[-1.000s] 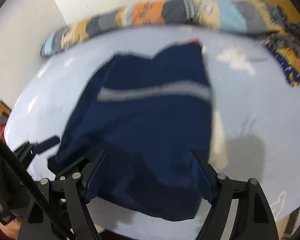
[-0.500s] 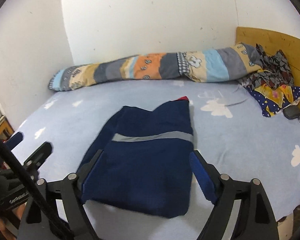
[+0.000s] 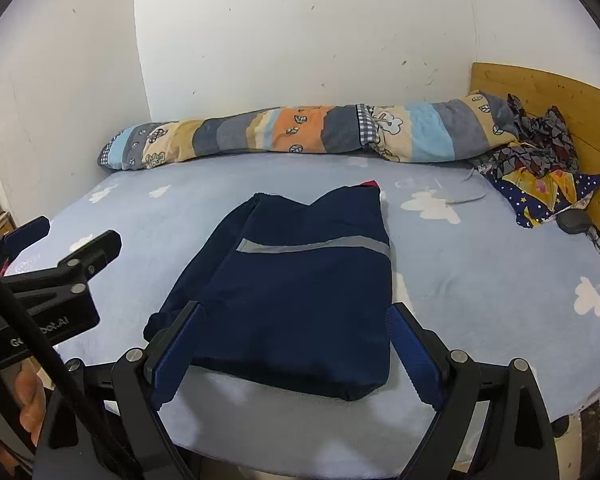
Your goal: Fold large clothes
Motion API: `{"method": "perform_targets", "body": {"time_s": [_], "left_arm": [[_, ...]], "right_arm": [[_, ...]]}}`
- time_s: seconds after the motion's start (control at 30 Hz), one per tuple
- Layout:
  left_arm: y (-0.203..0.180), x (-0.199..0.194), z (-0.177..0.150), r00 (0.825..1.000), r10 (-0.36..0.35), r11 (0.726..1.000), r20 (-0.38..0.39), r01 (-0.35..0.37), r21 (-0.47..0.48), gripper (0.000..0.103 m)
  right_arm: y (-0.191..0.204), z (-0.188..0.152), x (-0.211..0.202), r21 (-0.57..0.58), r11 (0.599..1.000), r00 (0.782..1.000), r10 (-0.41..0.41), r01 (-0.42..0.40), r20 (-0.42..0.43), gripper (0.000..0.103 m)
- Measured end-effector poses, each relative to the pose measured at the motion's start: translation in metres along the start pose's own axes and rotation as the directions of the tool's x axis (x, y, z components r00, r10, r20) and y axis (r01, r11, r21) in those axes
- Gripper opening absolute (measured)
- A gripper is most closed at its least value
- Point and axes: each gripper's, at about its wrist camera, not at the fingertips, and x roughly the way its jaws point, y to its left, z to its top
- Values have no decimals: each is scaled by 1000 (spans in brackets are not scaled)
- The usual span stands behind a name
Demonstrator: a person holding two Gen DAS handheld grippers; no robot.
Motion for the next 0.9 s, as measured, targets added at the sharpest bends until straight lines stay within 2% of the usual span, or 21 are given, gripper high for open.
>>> {"method": "perform_targets", "body": {"time_s": [0.3, 0.43, 0.9], "left_arm": [[3, 4, -2, 1000, 21, 1000, -18, -21, -3, 103], [2, 6, -4, 999, -11, 1000, -41, 11, 0, 103], [0, 10, -6, 998, -27, 1000, -59, 28, 6, 103]], "right_arm": [[2, -1, -2, -14, 1000, 1000, 0, 0, 2, 94], [4, -1, -1, -23, 1000, 1000, 1, -1, -3, 94], [5, -3, -1, -37, 999, 1000, 3, -4, -11, 94]]}}
